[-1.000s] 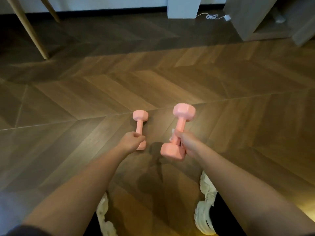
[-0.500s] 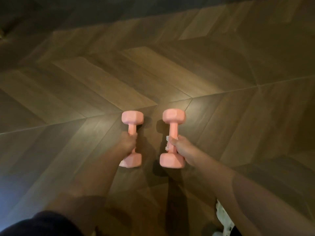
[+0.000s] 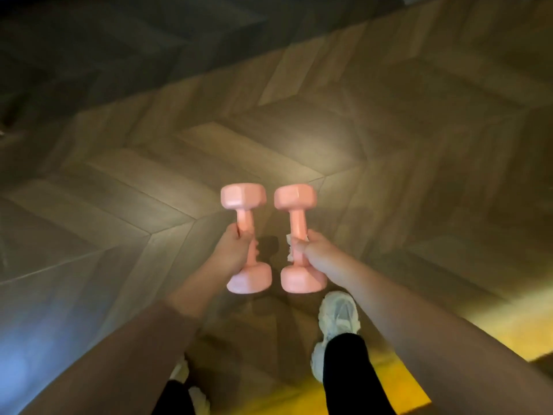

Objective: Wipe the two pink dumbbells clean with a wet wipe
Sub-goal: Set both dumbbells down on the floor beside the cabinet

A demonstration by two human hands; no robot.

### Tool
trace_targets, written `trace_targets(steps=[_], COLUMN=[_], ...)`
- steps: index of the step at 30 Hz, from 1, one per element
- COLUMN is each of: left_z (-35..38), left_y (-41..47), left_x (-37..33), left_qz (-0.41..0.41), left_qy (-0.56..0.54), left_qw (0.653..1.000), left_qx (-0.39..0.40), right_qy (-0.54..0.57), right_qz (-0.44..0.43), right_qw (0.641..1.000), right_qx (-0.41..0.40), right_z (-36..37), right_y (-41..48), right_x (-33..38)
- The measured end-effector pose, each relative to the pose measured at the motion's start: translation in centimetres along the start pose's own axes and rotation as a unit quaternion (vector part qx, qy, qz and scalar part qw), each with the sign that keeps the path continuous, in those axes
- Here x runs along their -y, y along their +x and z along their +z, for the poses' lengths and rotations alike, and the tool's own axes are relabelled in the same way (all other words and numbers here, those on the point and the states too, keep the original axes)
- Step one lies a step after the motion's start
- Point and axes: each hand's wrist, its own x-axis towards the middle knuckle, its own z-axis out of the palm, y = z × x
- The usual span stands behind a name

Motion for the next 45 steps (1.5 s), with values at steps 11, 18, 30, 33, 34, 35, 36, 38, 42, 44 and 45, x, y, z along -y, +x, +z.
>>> trace_targets(steps=[11, 18, 30, 33, 34, 35, 36, 38, 42, 44, 45], left_z=[5.4, 6.7, 12.5, 14.6, 15.4, 16.3, 17.3, 19.4, 23.3, 25.0, 25.6], left_y=[-13.4, -10.5, 2.8, 6.7, 8.1, 9.7, 11.4, 14.9, 22.9, 27.1, 29.1], left_x=[-25.2, -36.6, -51.4, -54.4, -55.3, -56.2, -56.9, -58.2, -59.4, -59.7, -59.7], left_qz=[0.027, 0.063, 0.007, 0.002, 0.004, 0.004, 0.000, -0.020, -0.048, -0.043, -0.041], left_qy=[-0.036, -0.017, 0.009, 0.006, 0.003, 0.000, -0.001, -0.002, -0.049, -0.065, -0.064], left_qw=[0.999, 0.998, 0.999, 0.998, 0.998, 0.999, 0.999, 1.000, 0.998, 0.997, 0.997], left_qx=[0.000, 0.003, 0.044, 0.056, 0.055, 0.048, 0.038, 0.019, -0.008, -0.007, -0.009], right_qy=[0.013, -0.044, -0.023, -0.043, -0.049, -0.055, -0.061, -0.075, -0.112, -0.109, -0.111], right_qz=[-0.041, -0.066, -0.076, -0.074, -0.077, -0.082, -0.084, -0.083, -0.078, -0.076, -0.076], right_qw=[0.999, 0.997, 0.995, 0.995, 0.994, 0.994, 0.993, 0.993, 0.989, 0.990, 0.989], right_qx=[0.021, -0.002, -0.056, -0.058, -0.057, -0.053, -0.047, -0.038, -0.057, -0.054, -0.059], right_z=[-17.5, -24.3, -35.4, -39.1, -40.4, -41.7, -43.0, -45.3, -49.1, -50.5, -51.0], right_y=[-15.9, -16.6, -6.1, -2.4, -0.8, 0.8, 2.6, 6.3, 14.8, 18.9, 20.9], right_x=[16.9, 24.9, 35.6, 37.8, 38.6, 39.3, 40.0, 41.0, 42.5, 43.2, 43.4])
